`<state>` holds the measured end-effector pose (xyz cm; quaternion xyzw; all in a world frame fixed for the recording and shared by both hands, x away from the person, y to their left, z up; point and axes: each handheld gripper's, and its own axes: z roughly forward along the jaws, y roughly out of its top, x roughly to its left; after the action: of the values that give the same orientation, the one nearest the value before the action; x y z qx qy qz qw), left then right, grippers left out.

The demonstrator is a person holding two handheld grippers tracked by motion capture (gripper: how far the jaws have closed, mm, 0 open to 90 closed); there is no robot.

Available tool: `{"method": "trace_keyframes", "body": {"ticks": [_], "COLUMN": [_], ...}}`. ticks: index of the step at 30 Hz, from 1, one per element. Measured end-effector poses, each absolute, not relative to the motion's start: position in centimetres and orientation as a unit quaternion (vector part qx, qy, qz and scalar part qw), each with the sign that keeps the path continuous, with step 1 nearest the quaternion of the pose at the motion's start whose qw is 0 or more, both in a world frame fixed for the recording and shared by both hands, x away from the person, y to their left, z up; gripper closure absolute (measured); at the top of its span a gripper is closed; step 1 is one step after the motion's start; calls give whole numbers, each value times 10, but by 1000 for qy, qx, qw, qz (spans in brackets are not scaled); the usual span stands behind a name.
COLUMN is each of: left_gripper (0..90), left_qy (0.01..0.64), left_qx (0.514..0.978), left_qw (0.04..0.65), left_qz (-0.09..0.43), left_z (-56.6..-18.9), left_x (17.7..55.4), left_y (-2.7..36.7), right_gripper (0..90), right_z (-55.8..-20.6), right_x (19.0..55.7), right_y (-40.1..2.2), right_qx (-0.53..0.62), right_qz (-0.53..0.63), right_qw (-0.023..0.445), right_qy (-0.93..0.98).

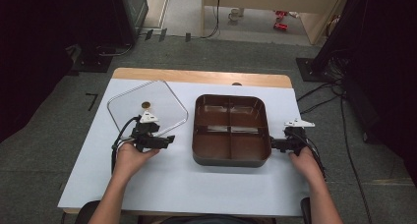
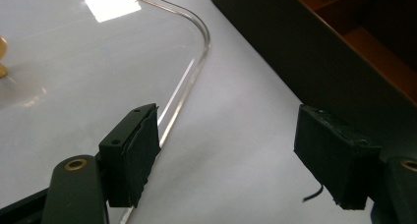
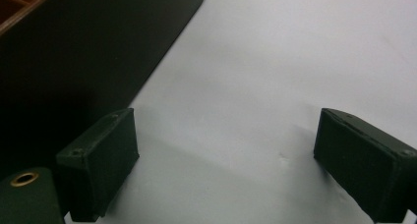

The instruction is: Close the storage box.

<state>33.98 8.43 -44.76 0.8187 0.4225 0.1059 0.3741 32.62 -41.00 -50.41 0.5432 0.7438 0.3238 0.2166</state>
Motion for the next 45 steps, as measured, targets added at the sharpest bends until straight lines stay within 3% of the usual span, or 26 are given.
{"method": "trace_keyframes", "body": {"ticks": [45], "left_gripper": [285], "left_qy": [486], "left_qx": [775], "left_qw": [370], "left_qz": [164], "left_z": [-438], "left_x": [431], "left_y": [133], "right_gripper": [90], "right_z": [-504], "right_x": [326], "right_y": [-410], "right_qx": [543], "right_qz": [324], "right_qw": [217], "right_qy": [744]}}
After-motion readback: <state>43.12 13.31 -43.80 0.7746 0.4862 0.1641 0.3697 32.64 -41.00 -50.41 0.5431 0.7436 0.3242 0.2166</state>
